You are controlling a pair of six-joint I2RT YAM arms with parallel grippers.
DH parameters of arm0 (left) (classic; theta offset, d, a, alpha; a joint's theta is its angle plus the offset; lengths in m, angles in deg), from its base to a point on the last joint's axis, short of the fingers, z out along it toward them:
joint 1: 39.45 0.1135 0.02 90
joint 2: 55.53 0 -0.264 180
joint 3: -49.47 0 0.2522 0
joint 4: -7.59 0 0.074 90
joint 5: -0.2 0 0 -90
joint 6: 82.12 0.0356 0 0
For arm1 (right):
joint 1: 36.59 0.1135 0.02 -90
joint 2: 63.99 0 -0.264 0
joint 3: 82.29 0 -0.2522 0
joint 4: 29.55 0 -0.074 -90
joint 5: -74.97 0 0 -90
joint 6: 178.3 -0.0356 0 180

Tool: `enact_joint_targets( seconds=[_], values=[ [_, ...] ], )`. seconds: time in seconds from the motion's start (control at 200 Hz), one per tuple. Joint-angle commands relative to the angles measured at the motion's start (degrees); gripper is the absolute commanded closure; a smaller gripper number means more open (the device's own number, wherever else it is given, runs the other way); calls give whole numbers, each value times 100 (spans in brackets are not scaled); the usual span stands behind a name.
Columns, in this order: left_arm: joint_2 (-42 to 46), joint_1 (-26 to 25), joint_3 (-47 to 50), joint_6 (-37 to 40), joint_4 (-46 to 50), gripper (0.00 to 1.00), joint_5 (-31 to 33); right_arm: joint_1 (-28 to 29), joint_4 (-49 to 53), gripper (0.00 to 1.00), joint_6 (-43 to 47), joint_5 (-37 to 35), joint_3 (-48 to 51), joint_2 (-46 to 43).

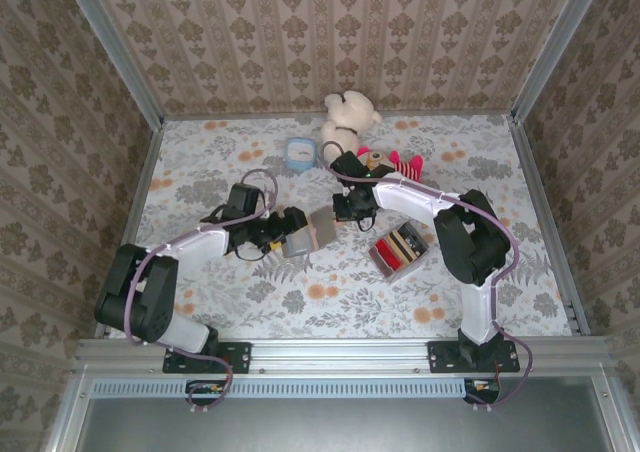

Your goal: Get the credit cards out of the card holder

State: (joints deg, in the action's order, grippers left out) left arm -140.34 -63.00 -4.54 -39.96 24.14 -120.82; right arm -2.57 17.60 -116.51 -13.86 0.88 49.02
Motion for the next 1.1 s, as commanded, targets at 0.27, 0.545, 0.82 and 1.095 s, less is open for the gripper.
enact_joint_targets(
  seconds=[0.27, 0.545, 0.82, 1.095],
  values=[
    [-474, 17, -115, 9, -199, 10, -159, 26, 239, 88, 96, -165, -52, 175],
    [-41, 102, -104, 198, 301, 12, 316, 26, 251, 89, 74, -139, -72, 220],
    [-2, 188, 132, 3, -435, 25, -329, 39, 230, 89, 53, -117, -112, 262],
    [-357, 198, 61, -59, -569, 24, -405, 34, 221, 89, 34, -33, -100, 268]
  ],
)
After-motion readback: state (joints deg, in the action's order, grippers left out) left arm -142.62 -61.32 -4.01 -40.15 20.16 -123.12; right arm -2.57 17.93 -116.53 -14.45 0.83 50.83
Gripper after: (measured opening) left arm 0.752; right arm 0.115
